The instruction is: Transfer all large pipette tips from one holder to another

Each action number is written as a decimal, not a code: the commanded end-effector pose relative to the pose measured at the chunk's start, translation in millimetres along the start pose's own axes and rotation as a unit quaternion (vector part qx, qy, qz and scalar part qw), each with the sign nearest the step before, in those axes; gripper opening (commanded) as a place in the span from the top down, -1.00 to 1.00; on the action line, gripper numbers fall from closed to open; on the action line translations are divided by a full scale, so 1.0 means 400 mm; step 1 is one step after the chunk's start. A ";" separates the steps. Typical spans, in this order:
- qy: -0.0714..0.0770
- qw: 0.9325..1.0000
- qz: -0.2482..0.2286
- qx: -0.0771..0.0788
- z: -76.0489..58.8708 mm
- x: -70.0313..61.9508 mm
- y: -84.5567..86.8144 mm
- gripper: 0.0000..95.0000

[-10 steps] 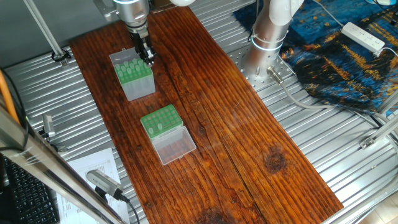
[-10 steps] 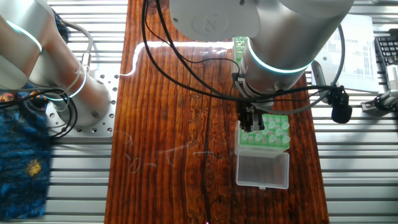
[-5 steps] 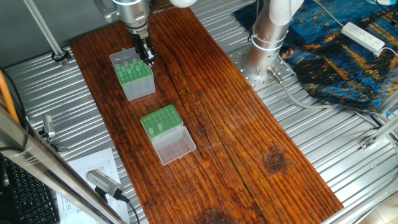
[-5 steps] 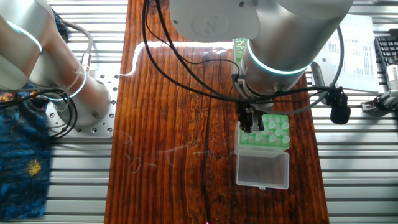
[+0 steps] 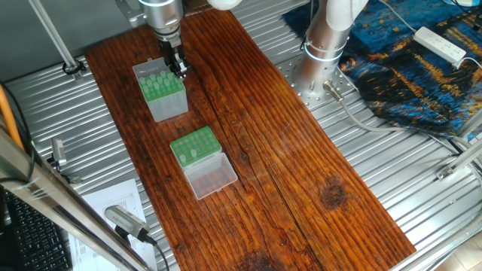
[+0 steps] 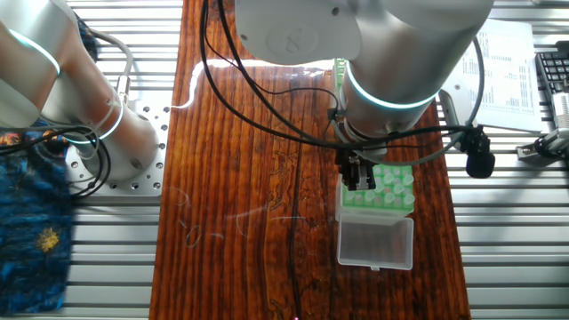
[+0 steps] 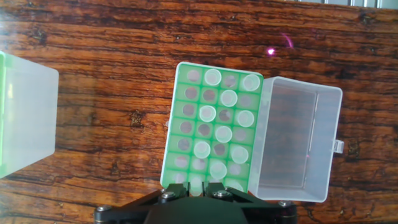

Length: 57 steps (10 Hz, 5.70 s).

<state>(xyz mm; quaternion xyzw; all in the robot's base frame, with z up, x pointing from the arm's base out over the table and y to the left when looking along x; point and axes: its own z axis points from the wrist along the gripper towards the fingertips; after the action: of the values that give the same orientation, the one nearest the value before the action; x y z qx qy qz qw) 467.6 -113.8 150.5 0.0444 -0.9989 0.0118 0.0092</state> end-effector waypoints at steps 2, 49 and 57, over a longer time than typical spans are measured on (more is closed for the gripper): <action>0.000 1.000 -0.003 0.001 0.003 -0.001 0.000 1.00; 0.028 0.994 -0.106 -0.003 -0.075 -0.038 0.052 1.00; 0.034 0.989 -0.142 -0.004 -0.083 -0.035 0.060 1.00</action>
<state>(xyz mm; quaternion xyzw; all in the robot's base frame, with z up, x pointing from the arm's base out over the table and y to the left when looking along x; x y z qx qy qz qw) 480.8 -87.8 183.1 0.1861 -0.9815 0.0083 0.0452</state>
